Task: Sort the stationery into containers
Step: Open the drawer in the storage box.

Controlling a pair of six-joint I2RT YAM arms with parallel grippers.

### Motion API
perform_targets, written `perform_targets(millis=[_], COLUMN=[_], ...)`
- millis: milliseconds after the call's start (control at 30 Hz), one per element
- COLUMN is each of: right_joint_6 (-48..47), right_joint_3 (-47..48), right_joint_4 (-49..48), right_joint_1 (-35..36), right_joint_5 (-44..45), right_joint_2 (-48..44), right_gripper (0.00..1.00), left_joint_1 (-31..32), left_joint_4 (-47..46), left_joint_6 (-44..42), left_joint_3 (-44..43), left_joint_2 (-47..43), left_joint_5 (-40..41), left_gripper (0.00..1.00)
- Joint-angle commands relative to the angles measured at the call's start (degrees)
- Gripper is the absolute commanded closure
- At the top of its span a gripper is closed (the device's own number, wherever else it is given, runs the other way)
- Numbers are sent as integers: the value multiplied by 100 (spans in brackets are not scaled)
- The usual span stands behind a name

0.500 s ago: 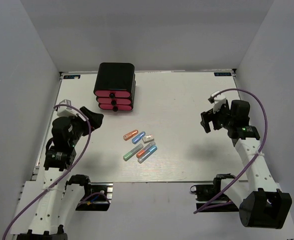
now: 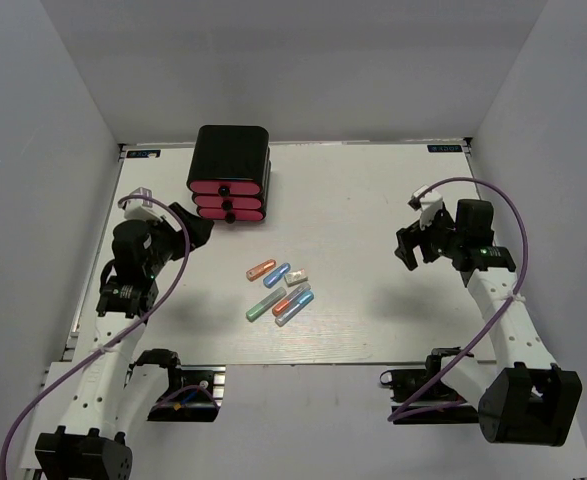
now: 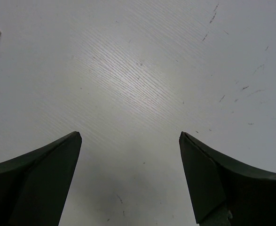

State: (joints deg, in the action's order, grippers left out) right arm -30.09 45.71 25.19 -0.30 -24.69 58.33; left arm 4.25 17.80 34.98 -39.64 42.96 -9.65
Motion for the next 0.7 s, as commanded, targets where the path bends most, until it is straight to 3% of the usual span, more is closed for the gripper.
perform_targets(millis=[0,133,433,600,667], right_joint_6=[590,864,890,-266,-569], right_joint_3=[394,465,394,429,377], right_joint_4=[-163,-181,-348,177,372], right_joint_1=[-6,-6,-6,-14,-6], right_joint_5=[227,614,395,-447,-1130], right_joint_2=[117,363,478,575,592], right_gripper=[10,10,10,10,10], left_joint_1=[23,23,23,23,23], left_joint_4=[-321,-436,-497,-601,-874], left_joint_6=[-79,-79,-79,-79,69], left_joint_3=[105,237,290,360,422], left_joint_2=[-33,-33,-86,-139,-43], left_joint_5=[-177,-239,-292,-292,-344], left_gripper=[0,0,0,0,5])
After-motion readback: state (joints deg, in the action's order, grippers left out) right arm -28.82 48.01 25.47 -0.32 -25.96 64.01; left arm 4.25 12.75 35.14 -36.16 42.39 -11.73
